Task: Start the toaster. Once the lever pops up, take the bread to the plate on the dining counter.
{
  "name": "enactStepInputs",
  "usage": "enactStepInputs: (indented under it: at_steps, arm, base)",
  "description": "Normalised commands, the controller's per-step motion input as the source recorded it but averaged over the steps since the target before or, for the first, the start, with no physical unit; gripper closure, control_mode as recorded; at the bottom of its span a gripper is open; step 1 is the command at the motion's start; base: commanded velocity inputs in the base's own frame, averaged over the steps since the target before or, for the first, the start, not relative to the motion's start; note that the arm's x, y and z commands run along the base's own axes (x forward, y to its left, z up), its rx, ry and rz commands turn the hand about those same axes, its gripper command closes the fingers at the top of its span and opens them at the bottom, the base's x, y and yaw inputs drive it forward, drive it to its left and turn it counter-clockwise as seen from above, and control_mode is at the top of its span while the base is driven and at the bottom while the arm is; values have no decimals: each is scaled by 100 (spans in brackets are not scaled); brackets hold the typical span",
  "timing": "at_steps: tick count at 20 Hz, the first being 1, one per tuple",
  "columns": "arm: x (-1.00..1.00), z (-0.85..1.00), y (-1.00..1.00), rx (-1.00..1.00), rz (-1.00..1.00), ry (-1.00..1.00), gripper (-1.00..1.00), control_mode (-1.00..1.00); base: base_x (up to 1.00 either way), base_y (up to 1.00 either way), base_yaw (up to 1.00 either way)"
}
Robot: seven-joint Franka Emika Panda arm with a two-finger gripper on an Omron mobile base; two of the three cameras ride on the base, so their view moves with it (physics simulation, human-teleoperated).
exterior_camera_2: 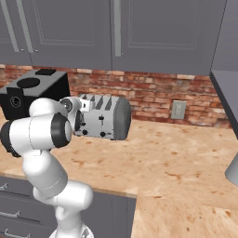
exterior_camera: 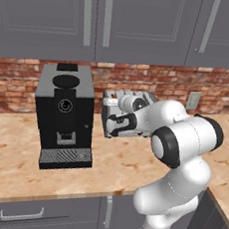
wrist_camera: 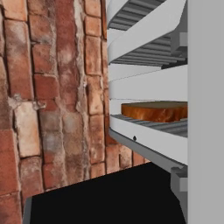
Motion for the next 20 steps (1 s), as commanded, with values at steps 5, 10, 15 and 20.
enactStepInputs:
  at_steps: [5,10,15,20]
  arm:
    - [0,0,0,0,0,0,-100,-100]
    - [0,0,0,0,0,0,-100,-100]
    - [0,0,0,0,0,0,-100,-100]
    - [0,0,0,0,0,0,-100,-100]
  base:
    - [0,0,0]
    - [0,0,0]
    - [0,0,0]
    - [0,0,0]
